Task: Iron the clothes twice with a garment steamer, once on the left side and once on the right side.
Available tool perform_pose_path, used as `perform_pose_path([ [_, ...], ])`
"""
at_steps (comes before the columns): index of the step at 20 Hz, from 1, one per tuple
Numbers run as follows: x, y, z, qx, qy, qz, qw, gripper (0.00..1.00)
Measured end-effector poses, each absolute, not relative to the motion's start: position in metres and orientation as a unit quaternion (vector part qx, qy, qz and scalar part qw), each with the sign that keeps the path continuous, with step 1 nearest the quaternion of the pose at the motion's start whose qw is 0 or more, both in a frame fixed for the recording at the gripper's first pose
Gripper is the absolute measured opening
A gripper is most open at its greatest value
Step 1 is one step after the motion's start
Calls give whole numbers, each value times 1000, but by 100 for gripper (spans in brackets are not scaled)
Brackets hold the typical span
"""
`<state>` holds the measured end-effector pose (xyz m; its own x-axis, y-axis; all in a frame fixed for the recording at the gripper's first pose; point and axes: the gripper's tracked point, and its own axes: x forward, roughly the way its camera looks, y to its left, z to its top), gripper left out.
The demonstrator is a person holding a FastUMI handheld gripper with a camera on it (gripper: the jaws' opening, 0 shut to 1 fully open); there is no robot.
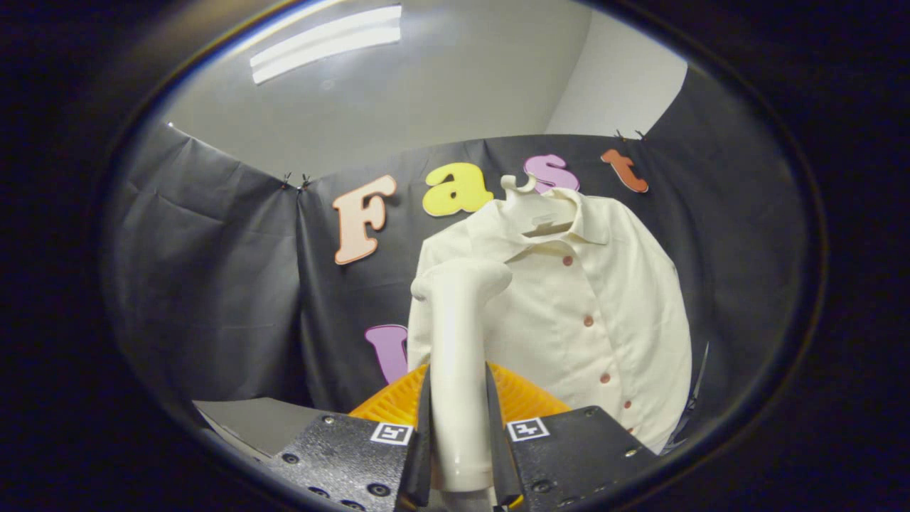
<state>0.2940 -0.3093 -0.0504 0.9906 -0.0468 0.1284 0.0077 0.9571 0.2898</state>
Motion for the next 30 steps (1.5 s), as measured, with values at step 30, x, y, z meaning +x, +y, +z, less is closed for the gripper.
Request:
perform_pose_path([
  [30, 239, -320, -253, 234, 49, 0, 971, 34],
])
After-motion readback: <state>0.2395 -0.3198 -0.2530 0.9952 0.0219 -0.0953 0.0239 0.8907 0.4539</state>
